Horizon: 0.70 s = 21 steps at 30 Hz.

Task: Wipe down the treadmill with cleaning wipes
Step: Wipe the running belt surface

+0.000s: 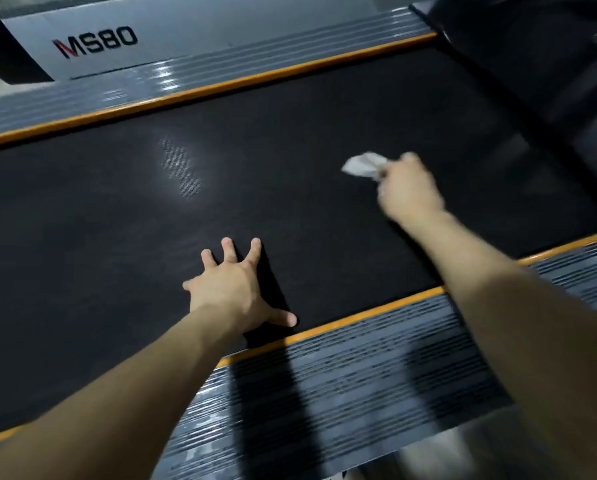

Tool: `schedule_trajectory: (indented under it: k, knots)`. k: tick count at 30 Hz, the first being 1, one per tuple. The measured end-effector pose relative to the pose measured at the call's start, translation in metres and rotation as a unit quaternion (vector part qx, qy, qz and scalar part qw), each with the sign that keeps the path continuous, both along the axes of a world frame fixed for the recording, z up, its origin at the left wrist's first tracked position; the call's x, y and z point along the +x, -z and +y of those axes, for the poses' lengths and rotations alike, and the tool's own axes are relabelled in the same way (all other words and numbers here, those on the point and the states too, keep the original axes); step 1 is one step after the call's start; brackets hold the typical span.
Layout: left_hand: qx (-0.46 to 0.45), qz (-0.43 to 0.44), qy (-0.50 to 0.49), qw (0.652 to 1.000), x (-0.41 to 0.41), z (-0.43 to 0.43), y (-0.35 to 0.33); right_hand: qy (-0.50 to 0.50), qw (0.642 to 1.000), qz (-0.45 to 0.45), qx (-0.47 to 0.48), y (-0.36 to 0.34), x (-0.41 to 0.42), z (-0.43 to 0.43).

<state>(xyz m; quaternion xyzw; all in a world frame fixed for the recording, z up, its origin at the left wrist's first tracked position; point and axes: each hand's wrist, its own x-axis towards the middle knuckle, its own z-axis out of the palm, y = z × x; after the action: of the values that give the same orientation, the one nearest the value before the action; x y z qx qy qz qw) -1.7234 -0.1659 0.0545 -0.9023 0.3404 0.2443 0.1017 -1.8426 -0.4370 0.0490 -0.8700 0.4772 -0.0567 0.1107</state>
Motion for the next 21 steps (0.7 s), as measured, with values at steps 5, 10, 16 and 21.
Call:
schedule_trajectory:
  k: [5, 10, 16, 21]
  knots:
    - [0.000, -0.005, 0.000, 1.000, 0.001, 0.000, 0.002, 0.036, 0.999, -0.035, 0.018, -0.008, 0.000, 0.011]
    - [-0.011, -0.001, -0.008, 1.000, 0.002, 0.000, 0.003, -0.391, 0.912, 0.029, 0.116, 0.002, 0.018, 0.137]
    - [-0.002, -0.001, -0.012, 1.000, 0.000, -0.003, -0.001, 0.089, 0.995, -0.029, -0.022, 0.003, -0.070, -0.034]
    - [0.001, 0.000, -0.015, 1.000, -0.001, -0.005, -0.006, 0.074, 0.996, -0.039, 0.043, -0.006, -0.043, 0.031]
